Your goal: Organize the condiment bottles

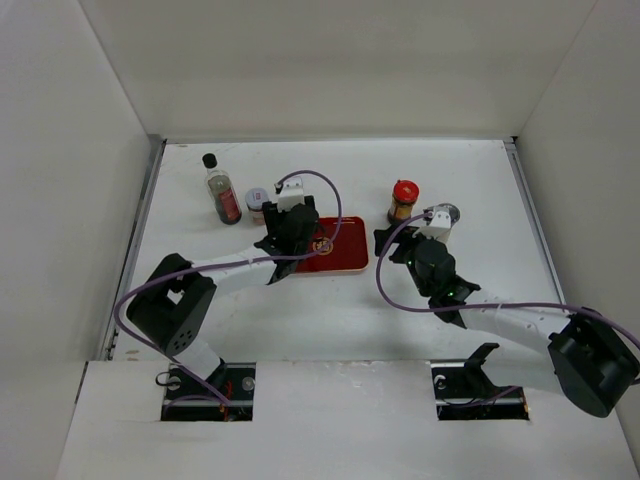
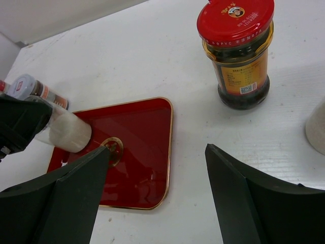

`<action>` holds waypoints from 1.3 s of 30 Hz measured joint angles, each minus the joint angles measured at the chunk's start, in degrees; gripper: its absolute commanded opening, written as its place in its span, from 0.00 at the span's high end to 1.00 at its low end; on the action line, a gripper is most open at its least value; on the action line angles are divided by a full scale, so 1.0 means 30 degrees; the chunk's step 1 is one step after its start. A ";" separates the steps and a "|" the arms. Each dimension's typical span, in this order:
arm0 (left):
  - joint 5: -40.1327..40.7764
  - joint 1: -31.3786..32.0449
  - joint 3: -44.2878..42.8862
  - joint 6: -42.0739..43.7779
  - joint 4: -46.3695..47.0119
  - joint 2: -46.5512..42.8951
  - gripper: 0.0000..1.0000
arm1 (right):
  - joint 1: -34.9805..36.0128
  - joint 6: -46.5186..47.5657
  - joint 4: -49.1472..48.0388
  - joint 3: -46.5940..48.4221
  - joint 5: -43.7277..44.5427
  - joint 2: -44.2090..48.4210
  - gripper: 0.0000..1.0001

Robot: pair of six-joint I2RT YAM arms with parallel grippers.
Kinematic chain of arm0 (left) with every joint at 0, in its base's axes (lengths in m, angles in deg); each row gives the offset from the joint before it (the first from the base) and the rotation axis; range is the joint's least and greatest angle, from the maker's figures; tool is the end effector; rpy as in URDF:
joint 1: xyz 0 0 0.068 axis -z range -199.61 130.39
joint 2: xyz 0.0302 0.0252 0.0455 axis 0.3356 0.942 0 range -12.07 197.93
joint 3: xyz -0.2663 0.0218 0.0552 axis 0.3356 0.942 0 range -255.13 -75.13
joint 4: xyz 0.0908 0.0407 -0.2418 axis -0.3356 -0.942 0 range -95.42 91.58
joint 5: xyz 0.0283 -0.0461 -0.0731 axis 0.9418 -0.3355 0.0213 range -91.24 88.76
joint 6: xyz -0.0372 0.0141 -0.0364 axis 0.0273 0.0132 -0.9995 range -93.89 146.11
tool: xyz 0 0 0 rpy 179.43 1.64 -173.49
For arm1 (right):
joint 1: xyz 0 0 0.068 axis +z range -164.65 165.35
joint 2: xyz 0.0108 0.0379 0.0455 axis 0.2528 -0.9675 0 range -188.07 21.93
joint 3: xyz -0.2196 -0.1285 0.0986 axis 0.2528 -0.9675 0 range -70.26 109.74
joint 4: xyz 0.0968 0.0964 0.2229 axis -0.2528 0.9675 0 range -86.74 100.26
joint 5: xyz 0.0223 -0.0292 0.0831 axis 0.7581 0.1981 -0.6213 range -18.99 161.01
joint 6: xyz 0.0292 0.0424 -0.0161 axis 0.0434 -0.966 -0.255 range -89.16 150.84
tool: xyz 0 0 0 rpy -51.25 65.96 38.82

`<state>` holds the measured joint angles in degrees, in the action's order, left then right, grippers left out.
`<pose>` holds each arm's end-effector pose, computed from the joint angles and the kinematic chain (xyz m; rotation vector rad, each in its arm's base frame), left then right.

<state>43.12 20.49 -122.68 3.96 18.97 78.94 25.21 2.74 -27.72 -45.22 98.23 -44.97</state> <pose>0.2707 -0.1955 0.2088 -0.1746 1.8827 0.0483 0.1966 0.1430 0.2177 0.1667 1.7529 0.4505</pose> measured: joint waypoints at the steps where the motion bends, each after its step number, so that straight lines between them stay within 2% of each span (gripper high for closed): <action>1: 0.0007 0.0000 0.0007 0.0058 0.0087 0.0000 0.30 | 0.0000 0.0000 0.0000 -0.0007 0.0000 0.0051 0.16; 4: 0.0022 0.0036 0.0015 0.0058 0.0430 -0.0117 0.20 | 0.0000 0.0000 -0.0036 0.0000 0.0000 0.0197 0.15; 7: 0.0007 0.0182 0.0160 0.0131 0.0423 -0.0831 0.16 | 0.0000 0.0000 -0.0087 0.0000 0.0000 0.0219 0.15; 13: -0.0175 0.0000 0.0240 0.0240 0.0226 -0.3971 0.18 | 0.0000 0.0007 -0.0102 -0.0007 0.0007 0.0219 0.14; 17: -0.0896 -0.1683 -0.0044 -0.0036 -0.0903 -0.5100 0.21 | 0.0000 0.0007 -0.0109 0.0000 0.0000 0.0219 0.14; 24: -0.3847 -0.4947 -0.1785 -0.1297 -0.3847 -0.2565 0.23 | 0.0000 0.0007 -0.0117 0.0000 0.0000 0.0175 0.14; 30: -0.4765 -0.5734 -0.3264 -0.1676 -0.4881 0.0058 0.23 | 0.0000 0.0007 -0.0109 -0.0007 0.0000 0.0000 0.13; 39: -0.3832 -0.6105 -0.3898 -0.1836 -0.4889 0.1486 0.25 | 0.0000 0.0007 -0.0124 0.0000 0.0000 0.0000 0.13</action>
<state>31.63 2.17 -134.37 -1.55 4.30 83.39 25.21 2.76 -28.09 -45.22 98.23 -44.97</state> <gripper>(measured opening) 0.762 0.864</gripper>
